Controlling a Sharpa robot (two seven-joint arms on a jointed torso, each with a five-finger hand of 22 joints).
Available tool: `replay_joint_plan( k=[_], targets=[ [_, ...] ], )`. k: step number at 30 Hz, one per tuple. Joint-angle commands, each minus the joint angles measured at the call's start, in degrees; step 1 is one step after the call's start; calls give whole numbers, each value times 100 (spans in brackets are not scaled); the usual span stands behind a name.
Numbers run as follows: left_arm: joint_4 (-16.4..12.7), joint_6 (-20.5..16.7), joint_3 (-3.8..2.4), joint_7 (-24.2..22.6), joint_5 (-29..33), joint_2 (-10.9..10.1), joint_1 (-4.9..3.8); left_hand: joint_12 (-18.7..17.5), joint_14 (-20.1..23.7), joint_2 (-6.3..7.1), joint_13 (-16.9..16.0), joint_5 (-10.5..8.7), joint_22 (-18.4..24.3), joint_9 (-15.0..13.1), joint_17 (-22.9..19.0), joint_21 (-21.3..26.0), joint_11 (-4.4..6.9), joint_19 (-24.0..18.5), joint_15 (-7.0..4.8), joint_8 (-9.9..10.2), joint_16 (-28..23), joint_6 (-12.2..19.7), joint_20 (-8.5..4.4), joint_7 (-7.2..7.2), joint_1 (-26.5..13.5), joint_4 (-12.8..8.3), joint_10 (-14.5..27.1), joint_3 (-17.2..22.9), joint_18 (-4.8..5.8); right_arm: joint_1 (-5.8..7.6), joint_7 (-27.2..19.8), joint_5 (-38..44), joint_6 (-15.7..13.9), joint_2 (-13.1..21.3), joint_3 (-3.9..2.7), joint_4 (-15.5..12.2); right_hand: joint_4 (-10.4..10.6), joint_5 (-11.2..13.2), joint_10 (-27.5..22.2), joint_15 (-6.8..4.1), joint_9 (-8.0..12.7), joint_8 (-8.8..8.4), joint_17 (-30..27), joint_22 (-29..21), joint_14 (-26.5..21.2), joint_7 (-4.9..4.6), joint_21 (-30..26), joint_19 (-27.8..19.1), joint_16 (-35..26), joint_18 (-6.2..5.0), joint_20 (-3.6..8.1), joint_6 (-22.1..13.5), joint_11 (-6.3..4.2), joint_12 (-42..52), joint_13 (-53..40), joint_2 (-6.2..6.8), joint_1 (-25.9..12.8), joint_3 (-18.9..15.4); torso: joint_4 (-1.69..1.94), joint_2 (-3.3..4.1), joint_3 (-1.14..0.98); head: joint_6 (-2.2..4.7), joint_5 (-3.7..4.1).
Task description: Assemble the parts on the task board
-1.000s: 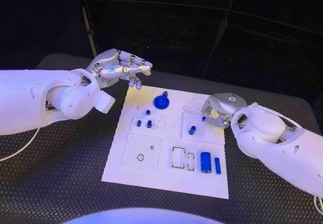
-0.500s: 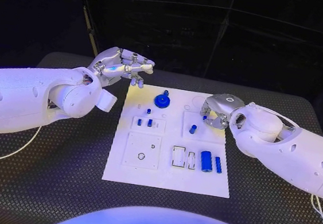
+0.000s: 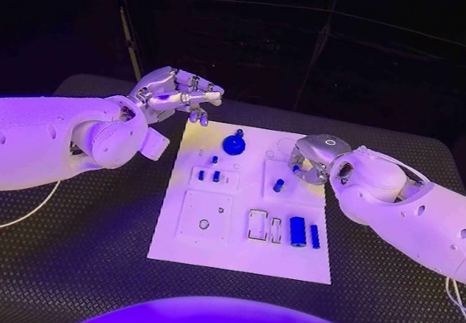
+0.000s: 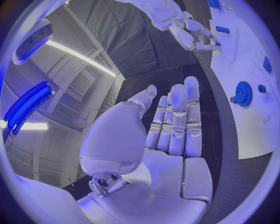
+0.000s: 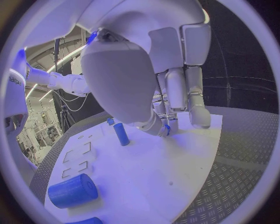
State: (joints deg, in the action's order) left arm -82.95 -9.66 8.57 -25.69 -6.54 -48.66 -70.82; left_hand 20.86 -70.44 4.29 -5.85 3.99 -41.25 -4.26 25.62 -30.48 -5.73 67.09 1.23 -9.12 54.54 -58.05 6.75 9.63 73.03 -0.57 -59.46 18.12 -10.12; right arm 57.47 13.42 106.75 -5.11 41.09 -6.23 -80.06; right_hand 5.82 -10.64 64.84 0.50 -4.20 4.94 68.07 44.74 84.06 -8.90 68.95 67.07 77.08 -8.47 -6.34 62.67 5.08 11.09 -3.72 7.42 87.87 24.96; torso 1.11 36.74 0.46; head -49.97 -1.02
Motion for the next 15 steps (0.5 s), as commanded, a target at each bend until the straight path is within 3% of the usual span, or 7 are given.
replay_joint_plan(
  k=[1,15],
  targets=[
    [6,92,-5,-95,-23,6,-8,29,38,-55,-7,-9,11,4,-12,33,-9,-1,-12,-17,-35,-2,25,22,21,-14,36,-21,-37,-20,26,-2,92,-3,10,34,-71,35,71,-43,0,34,20,45,198,-8,63,37,35,31,28,57,-13,-34,1,-86,0,99,0,-1,2,-3,-6],
    [48,126,-5,-76,-23,-5,-7,33,44,-81,-7,-9,28,1,-22,52,-7,2,-12,-27,-47,-15,25,16,47,-21,50,-17,-37,-41,49,3,-384,122,9,-197,-244,33,135,-42,12,10,26,119,202,-16,136,47,54,40,33,92,-9,-115,2,-100,-74,304,-3,-6,-1,-3,-3]
  ],
)
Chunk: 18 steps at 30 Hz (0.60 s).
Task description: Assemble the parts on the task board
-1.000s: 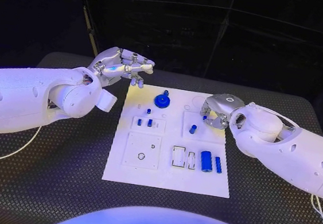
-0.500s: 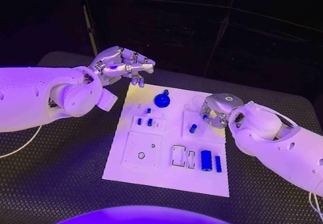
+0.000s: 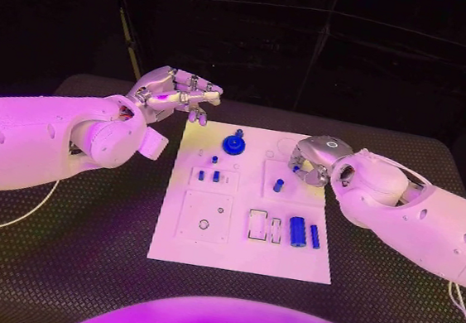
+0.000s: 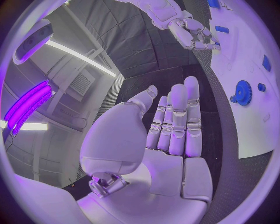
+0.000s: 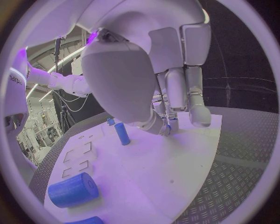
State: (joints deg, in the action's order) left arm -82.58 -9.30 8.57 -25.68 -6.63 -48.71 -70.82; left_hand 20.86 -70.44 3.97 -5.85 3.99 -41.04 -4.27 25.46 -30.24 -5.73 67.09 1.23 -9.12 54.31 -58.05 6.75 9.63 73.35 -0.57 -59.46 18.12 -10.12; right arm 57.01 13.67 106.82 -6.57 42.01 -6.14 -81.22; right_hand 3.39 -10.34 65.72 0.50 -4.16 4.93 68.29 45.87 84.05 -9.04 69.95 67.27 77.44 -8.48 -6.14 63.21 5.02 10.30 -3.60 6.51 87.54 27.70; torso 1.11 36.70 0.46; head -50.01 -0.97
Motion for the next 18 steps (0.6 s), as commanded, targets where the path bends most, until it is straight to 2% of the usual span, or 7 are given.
replay_joint_plan(
  k=[1,5,10,18],
  targets=[
    [19,98,-5,-76,-15,1,-7,33,46,-54,-7,-9,11,2,-9,33,-7,2,-12,-28,-28,-15,25,16,23,-25,55,-16,-37,5,17,-23,-269,47,-2,-112,-1,4,46,-42,9,11,4,6,203,-1,36,27,18,40,13,38,-2,-37,-10,-9,-41,29,-7,-5,-3,1,-8],
    [43,118,-5,-85,-14,4,-5,34,49,-61,-7,-9,16,2,-11,38,-8,2,-12,-30,-32,-16,25,16,31,-28,60,-15,-37,4,-9,-76,-394,105,-4,-216,-18,1,52,-41,10,7,18,23,206,-3,50,30,29,42,12,42,0,-53,-10,-9,-73,57,-2,-3,2,1,2],
    [66,156,-5,-87,-14,8,-2,34,49,-61,-7,-9,16,2,-11,38,-8,2,-12,-30,-32,-16,25,16,31,-28,60,-15,-37,5,-62,-189,-648,192,-8,-359,-29,4,58,-39,12,2,25,36,209,-5,61,33,37,44,10,46,2,-67,-10,-2,-113,75,6,1,-1,2,-2],
    [91,213,-4,-81,-14,8,0,30,60,-60,-3,-13,30,4,-20,55,-14,0,-9,-28,-45,-7,26,22,40,-33,82,-24,-36,7,-88,-296,-905,354,-15,-625,-36,7,63,-37,12,-2,34,52,211,-4,73,37,45,47,7,49,2,-78,-11,0,-144,90,-2,1,9,5,-1]
  ],
)
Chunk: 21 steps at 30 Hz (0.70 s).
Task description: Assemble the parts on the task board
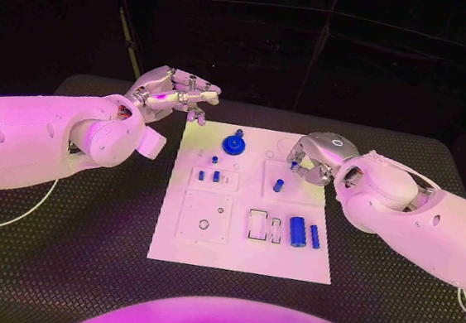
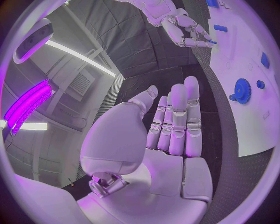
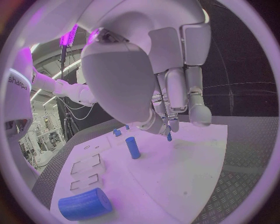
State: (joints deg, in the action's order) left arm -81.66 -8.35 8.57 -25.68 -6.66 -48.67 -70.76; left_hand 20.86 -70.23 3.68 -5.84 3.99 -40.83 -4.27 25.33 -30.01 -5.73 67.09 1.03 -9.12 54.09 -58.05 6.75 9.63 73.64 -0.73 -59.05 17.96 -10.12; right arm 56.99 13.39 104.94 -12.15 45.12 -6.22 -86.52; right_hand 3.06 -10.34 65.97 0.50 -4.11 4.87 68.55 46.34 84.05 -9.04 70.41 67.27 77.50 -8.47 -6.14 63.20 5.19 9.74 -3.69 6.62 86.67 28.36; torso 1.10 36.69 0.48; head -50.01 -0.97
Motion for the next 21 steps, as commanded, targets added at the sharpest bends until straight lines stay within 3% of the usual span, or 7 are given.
replay_joint_plan(
  k=[1,14,17,21],
  targets=[
    [-2,124,-4,-81,-10,3,-6,31,39,-31,-4,-13,9,5,-8,32,-14,0,11,-28,-22,-7,26,22,11,-17,41,-8,-36,9,-60,-112,-369,68,-9,-141,-2,7,39,-37,7,4,8,5,212,-5,27,37,39,46,7,50,-16,-22,-2,-11,-57,25,3,1,7,2,-3],
    [41,122,-4,-76,-10,-5,-6,29,53,-45,0,-11,27,8,-20,54,-19,-3,15,-27,-41,3,28,28,34,-28,63,-9,-36,7,-282,-580,-790,103,-19,-1038,-17,12,54,-37,6,3,38,64,219,-5,60,63,61,56,6,62,-17,-33,-4,-8,-94,46,18,3,12,1,-128],
    [43,114,-5,-72,-10,-3,-7,29,53,-45,0,-11,27,8,-20,54,-19,-3,15,-27,-41,3,28,28,34,-28,63,-9,-36,6,-351,-637,-803,26,-18,-1136,-20,12,54,-37,6,3,37,70,219,-5,64,66,62,57,5,62,-18,-35,-4,-9,-96,50,29,-2,17,1,-153],
    [41,101,-5,-54,-10,1,-11,30,56,-50,2,-10,34,8,-25,62,-20,-2,16,-27,-48,6,28,30,46,-35,69,-7,-36,-21,-432,-664,-725,-114,-15,-1179,-49,76,64,-35,7,-3,63,96,227,-6,85,75,85,60,3,70,-17,-56,-5,-21,-130,81,18,0,25,1,-191]
  ],
)
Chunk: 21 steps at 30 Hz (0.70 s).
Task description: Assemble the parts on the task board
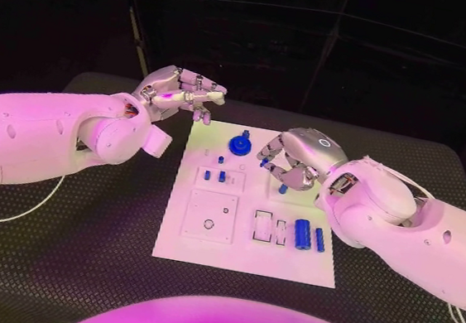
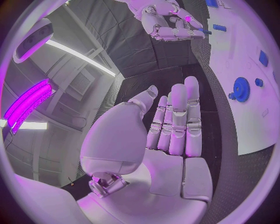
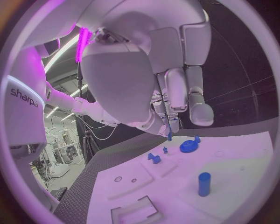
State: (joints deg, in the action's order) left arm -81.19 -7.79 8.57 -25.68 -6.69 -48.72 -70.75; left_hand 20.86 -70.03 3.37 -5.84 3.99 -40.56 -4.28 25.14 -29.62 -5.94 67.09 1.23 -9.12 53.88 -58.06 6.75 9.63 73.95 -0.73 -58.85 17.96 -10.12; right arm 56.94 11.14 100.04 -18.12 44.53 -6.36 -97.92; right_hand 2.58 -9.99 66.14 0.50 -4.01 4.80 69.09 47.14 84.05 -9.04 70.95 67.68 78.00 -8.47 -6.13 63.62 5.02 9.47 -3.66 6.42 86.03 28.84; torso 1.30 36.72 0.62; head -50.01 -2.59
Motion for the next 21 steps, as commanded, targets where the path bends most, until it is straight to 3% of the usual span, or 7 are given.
replay_joint_plan(
  k=[1,4,7,11,17,21],
  targets=[
    [-6,43,-5,-52,-7,10,-13,30,37,-19,1,-10,8,9,-6,23,0,-2,-5,-27,-27,6,28,31,16,-35,49,-7,-36,-51,-219,-163,-98,-88,0,-50,-6,62,50,-35,-3,3,9,23,228,-6,37,36,37,61,1,31,1,-34,-8,-2,-81,36,-6,-5,7,1,-46],
    [-8,40,-6,-49,-7,29,-20,31,38,-23,2,-9,12,9,-8,27,0,-1,-5,-27,-30,7,28,32,25,-40,51,-5,-36,-184,-247,-89,5,-184,1,-62,-18,113,58,-33,-4,1,16,40,230,-5,49,40,46,63,-2,38,0,-46,-9,-6,-115,41,4,-9,21,1,-104],
    [-5,39,-6,-46,-7,52,-24,31,38,-23,2,-9,12,9,-8,27,0,-1,-5,-27,-30,7,28,32,25,-40,51,-5,-36,-298,-257,-13,80,-265,6,-26,-27,139,64,-33,-4,0,18,50,230,-3,56,44,50,65,-3,42,-1,-52,-10,-10,-130,44,-17,-3,-3,1,-181],
    [-4,39,-6,-40,-7,82,-29,31,38,-23,2,-9,12,9,-8,27,0,-1,-5,-27,-30,7,28,32,25,-40,51,-5,-36,-449,-256,102,174,-369,20,58,-31,150,67,-33,-4,0,18,55,230,-2,59,45,51,65,-3,43,-1,-54,-10,-9,-138,43,-13,2,-3,1,-228],
    [6,36,-6,-40,-6,127,-31,31,38,-23,2,-9,12,9,-8,27,0,-1,-5,-27,-30,7,28,32,25,-40,51,-5,-36,-546,-270,199,238,-478,178,157,-34,162,70,-33,-4,0,20,53,231,-2,59,43,53,65,-4,46,-2,-57,-10,-10,-148,43,-13,0,-6,1,-278],
    [9,32,-6,-38,-6,148,-32,34,39,-28,2,-9,18,9,-12,33,0,0,-4,-29,-35,7,28,32,37,-47,52,-3,-36,-583,-247,222,302,-544,222,240,-35,175,75,-33,-5,0,24,62,231,-2,65,46,58,66,-5,50,-2,-61,-11,-12,-168,40,-8,-2,-10,1,-323]
  ],
)
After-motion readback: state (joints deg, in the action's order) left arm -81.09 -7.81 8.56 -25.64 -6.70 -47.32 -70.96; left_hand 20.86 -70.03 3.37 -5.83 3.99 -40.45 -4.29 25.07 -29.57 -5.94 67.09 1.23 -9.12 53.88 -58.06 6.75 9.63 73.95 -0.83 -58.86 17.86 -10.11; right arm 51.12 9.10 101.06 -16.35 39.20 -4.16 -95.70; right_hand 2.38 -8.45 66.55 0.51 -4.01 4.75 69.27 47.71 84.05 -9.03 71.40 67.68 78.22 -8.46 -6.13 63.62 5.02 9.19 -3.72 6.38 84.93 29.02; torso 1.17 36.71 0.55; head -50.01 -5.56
